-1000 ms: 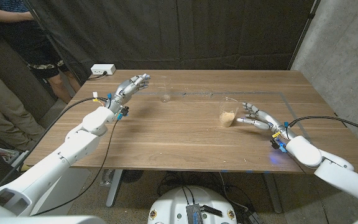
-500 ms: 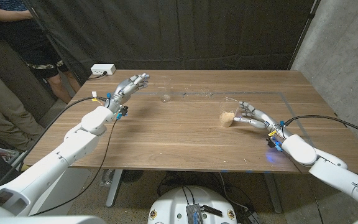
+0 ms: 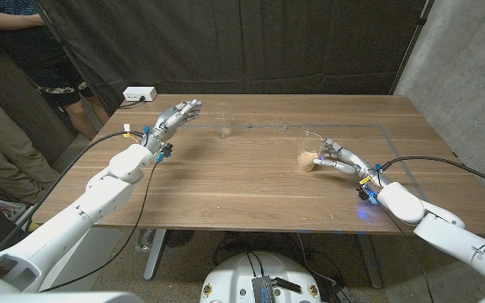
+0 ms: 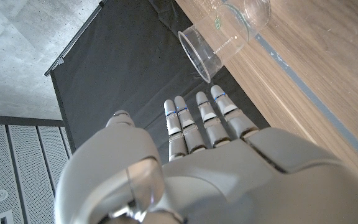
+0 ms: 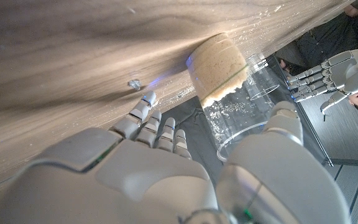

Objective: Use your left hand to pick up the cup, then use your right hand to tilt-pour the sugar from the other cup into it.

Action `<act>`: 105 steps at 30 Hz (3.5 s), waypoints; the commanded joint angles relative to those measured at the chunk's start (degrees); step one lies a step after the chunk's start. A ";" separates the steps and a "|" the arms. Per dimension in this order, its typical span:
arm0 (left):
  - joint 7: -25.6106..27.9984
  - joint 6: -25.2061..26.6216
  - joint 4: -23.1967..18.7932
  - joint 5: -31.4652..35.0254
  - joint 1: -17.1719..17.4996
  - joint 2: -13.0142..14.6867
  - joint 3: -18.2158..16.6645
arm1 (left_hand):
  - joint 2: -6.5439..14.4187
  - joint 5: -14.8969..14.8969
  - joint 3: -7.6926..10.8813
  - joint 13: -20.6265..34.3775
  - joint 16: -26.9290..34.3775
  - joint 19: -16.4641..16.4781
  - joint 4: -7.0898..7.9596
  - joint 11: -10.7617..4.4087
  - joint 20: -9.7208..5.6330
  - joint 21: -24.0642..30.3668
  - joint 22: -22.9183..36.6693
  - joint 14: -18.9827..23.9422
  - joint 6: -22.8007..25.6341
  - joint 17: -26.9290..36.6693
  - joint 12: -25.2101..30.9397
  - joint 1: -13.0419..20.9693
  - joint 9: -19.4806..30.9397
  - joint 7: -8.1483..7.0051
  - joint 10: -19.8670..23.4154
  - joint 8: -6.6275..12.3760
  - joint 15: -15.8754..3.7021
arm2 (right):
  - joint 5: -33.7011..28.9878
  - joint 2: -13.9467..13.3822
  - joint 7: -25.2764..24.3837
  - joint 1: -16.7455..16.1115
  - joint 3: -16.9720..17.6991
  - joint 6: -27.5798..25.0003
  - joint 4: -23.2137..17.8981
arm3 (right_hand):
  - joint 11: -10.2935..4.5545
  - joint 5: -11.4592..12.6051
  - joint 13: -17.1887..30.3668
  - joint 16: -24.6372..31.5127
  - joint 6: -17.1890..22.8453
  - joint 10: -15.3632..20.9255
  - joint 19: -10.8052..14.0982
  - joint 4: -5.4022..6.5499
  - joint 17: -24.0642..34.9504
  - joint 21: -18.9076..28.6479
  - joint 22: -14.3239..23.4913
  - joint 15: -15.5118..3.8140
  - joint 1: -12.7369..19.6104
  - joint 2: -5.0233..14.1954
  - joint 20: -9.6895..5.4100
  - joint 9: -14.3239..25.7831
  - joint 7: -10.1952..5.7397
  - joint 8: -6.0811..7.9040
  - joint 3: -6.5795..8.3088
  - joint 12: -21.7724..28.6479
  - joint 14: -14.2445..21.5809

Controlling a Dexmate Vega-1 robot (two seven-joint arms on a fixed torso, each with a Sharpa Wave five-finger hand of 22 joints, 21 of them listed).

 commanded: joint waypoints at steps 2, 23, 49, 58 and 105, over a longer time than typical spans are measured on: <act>-0.44 -0.22 0.55 -0.41 -0.02 -0.09 0.06 | -0.02 0.18 0.15 0.26 -0.23 0.28 0.05 -0.11 -0.43 -0.06 0.30 0.67 0.40 0.15 0.09 -0.26 0.07 0.00 0.47 0.15 -6.36 | -0.02 1.37 0.75 1.59 -1.12 -0.11 0.47 | -0.02 0.41 0.17 0.01 -0.54 -0.41 0.09 0.26 0.17 -0.20 0.28 -5.78 0.86 0.20 -0.88 0.14 0.09 -0.14 -0.04 0.02 -0.08; -2.23 -1.31 3.39 -0.79 -1.84 -1.32 0.51 | -0.07 0.17 0.30 0.30 -0.26 0.31 -0.02 -0.07 -0.47 -0.12 0.30 0.72 0.49 0.13 0.11 -0.30 0.06 -0.10 0.64 0.10 -6.32 | 1.54 2.82 1.88 2.44 -1.88 -1.63 -0.84 | 0.32 0.22 0.12 0.25 -0.40 -0.67 0.22 0.62 0.22 -0.76 0.35 -4.91 0.99 0.50 -0.50 0.20 0.18 -0.08 -0.19 0.12 0.01; -6.17 -2.41 9.78 -0.98 -5.73 -3.21 1.17 | -0.11 0.16 0.49 0.34 -0.31 0.31 -0.11 -0.04 -0.45 -0.18 0.30 0.73 0.59 0.12 0.08 -0.30 0.05 -0.02 0.67 0.05 -6.28 | 1.38 5.98 0.43 3.60 -3.10 -3.10 -1.25 | 0.46 -0.09 0.40 1.58 1.94 2.29 2.72 1.28 0.71 -1.07 0.45 -6.17 1.18 1.68 0.03 0.20 -0.13 0.63 -0.14 1.78 3.59; -7.02 -2.33 11.77 -0.61 -7.16 -4.13 1.46 | -0.12 0.15 0.54 0.35 -0.33 0.29 -0.13 -0.06 -0.47 -0.21 0.31 0.71 0.58 0.12 0.08 -0.33 0.04 0.01 0.74 0.02 -6.30 | 1.75 7.66 -0.47 4.18 -3.35 -1.52 0.66 | -0.20 -0.25 1.14 2.37 3.65 4.74 5.23 1.38 1.20 -0.92 0.48 -7.78 1.87 2.70 -1.07 0.42 -0.97 1.34 0.24 3.27 6.36; -5.40 -0.29 8.63 1.32 -6.99 -3.81 1.56 | -0.16 0.09 0.91 0.42 -0.37 0.36 -0.26 -0.12 -0.52 -0.29 0.32 0.69 1.14 0.15 0.15 -0.38 0.03 0.14 1.14 0.06 -6.14 | 5.34 13.45 -3.77 3.70 -2.74 11.18 9.76 | -3.44 -2.17 10.28 7.61 11.54 14.99 14.06 0.71 7.09 -0.01 1.58 -10.89 6.38 7.02 -8.11 3.14 -3.72 6.07 2.03 15.16 20.64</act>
